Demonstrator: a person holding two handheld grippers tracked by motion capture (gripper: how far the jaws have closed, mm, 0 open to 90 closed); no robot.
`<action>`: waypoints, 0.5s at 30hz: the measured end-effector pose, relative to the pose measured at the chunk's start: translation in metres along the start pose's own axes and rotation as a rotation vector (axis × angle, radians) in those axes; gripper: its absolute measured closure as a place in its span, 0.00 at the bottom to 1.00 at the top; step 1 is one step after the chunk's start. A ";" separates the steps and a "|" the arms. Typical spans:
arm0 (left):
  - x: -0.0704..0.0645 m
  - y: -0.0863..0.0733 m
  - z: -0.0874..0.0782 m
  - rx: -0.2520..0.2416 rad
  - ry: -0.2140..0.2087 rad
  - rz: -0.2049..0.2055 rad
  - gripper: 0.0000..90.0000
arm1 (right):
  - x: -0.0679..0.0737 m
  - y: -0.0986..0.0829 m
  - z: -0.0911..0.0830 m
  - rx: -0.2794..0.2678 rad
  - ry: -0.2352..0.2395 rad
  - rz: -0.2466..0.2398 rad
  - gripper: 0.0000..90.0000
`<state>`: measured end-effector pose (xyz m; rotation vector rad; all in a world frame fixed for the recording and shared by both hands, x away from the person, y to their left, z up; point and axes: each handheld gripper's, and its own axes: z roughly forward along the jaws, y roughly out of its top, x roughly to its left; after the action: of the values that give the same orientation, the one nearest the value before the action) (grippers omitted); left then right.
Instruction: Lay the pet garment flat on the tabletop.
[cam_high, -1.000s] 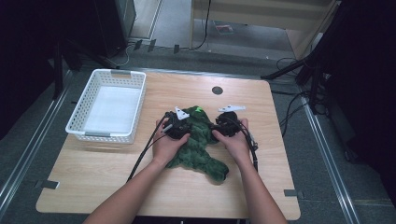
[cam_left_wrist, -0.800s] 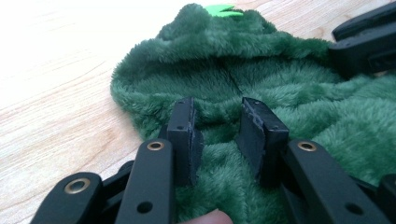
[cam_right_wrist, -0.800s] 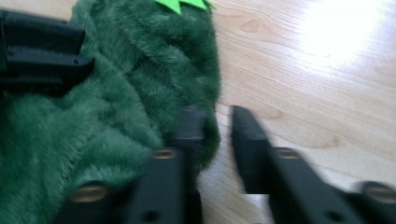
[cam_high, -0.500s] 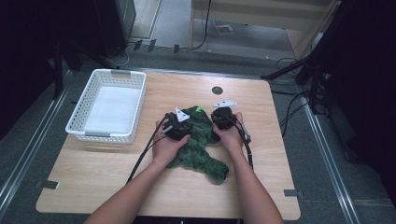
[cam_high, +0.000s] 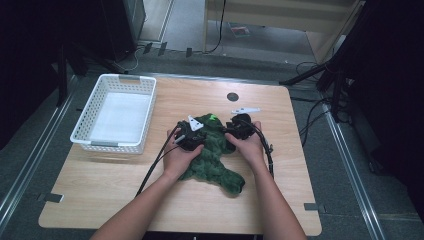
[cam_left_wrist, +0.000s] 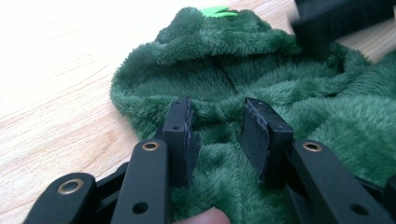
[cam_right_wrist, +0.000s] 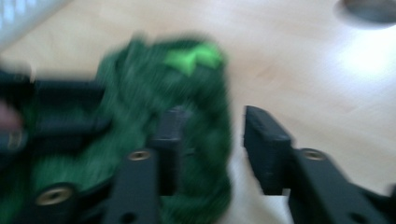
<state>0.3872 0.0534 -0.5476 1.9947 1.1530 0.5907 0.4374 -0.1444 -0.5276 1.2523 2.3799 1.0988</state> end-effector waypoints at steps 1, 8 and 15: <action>0.000 0.000 0.000 0.000 0.000 0.001 0.70 | 0.002 -0.002 0.003 0.027 -0.025 -0.031 0.74; -0.003 0.000 0.000 0.005 0.011 0.022 0.70 | 0.000 0.007 0.021 0.000 -0.138 -0.046 1.00; 0.006 0.002 -0.006 -0.061 -0.044 -0.054 0.63 | 0.002 0.015 0.016 -0.040 -0.132 -0.036 0.64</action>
<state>0.3874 0.0605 -0.5423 1.9097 1.1451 0.5458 0.4533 -0.1291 -0.5276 1.2242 2.2638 1.0152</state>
